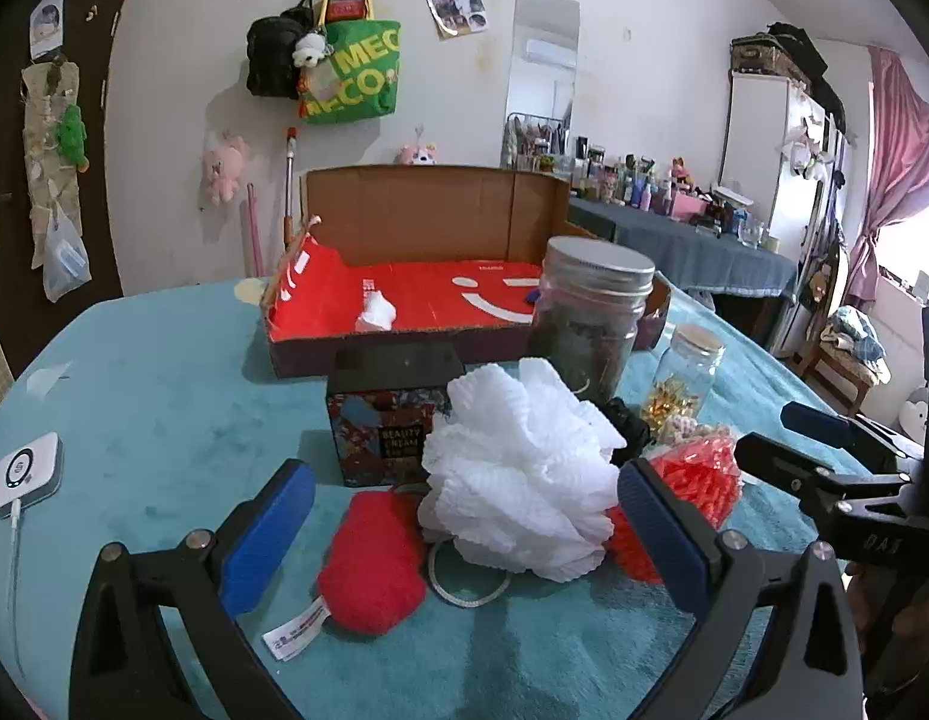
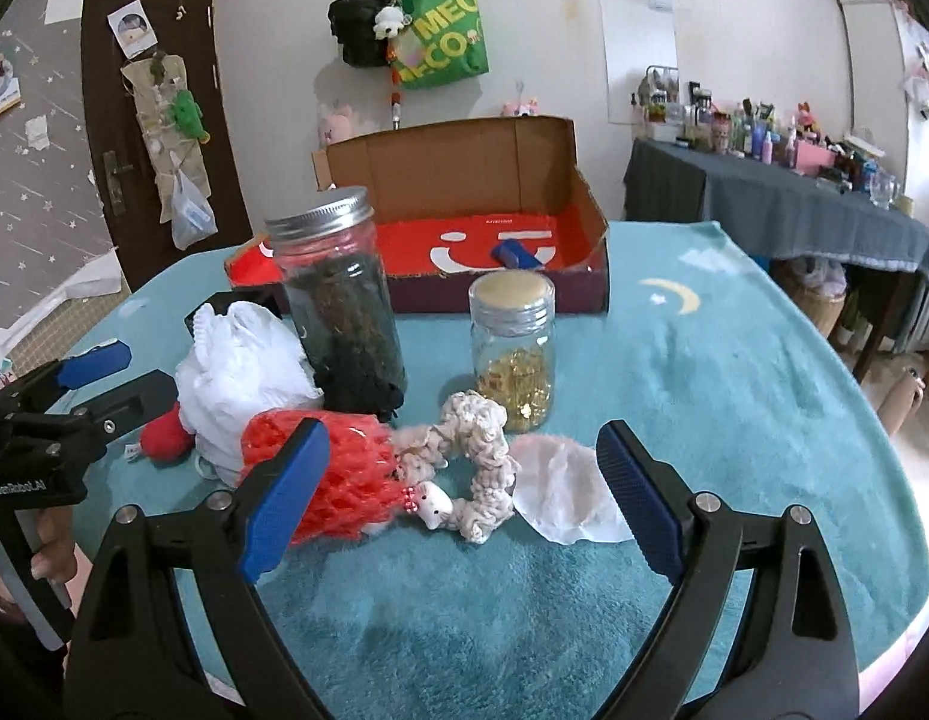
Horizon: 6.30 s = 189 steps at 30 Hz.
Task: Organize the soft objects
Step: 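Move both tools back toward the remaining soft items on the table, then grasp the white mesh bath puff with the left tool while the right tool grasps the beige scrunchie, then carry the bath puff and scrunchie over the box with both tools, then open the left tool to drop the bath puff while the right tool releases the scrunchie, then move both tools back toward the red sponge and red mesh net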
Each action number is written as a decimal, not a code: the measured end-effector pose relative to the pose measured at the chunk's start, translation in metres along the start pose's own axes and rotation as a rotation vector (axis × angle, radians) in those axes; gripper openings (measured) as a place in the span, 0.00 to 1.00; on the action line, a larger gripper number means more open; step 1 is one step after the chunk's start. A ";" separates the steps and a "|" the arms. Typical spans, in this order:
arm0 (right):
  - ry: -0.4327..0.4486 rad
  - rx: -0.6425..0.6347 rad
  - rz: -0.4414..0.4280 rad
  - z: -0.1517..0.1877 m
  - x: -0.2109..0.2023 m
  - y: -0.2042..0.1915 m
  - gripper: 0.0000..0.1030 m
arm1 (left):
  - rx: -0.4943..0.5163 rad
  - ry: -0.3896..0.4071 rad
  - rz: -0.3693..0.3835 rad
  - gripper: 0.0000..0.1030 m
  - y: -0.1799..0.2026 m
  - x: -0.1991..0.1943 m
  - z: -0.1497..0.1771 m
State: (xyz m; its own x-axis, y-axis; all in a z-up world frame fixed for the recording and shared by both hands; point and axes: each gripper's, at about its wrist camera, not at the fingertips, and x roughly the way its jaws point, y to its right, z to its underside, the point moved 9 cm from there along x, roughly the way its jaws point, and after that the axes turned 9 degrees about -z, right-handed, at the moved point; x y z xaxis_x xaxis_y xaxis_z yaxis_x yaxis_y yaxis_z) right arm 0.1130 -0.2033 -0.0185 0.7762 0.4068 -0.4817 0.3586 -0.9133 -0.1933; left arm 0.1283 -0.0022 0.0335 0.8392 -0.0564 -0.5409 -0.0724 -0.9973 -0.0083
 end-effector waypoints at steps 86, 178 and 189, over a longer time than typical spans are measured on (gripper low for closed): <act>0.023 -0.204 -0.129 -0.175 0.038 0.016 0.13 | 0.109 0.030 0.248 0.16 -0.008 0.038 -0.172; 0.231 -0.201 0.061 -0.154 -0.093 -0.027 0.94 | -0.035 0.263 -0.036 1.00 -0.033 -0.061 -0.128; 0.211 -0.122 0.088 -0.061 -0.077 -0.020 0.94 | -0.024 0.197 -0.035 1.00 -0.018 -0.051 -0.060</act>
State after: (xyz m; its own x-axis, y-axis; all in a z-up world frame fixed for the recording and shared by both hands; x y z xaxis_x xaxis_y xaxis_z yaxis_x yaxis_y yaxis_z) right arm 0.0776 -0.2149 0.0746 0.8938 0.3332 -0.3003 0.3349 -0.9411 -0.0474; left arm 0.1192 0.0156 0.1117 0.9305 -0.0273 -0.3653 -0.0305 -0.9995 -0.0030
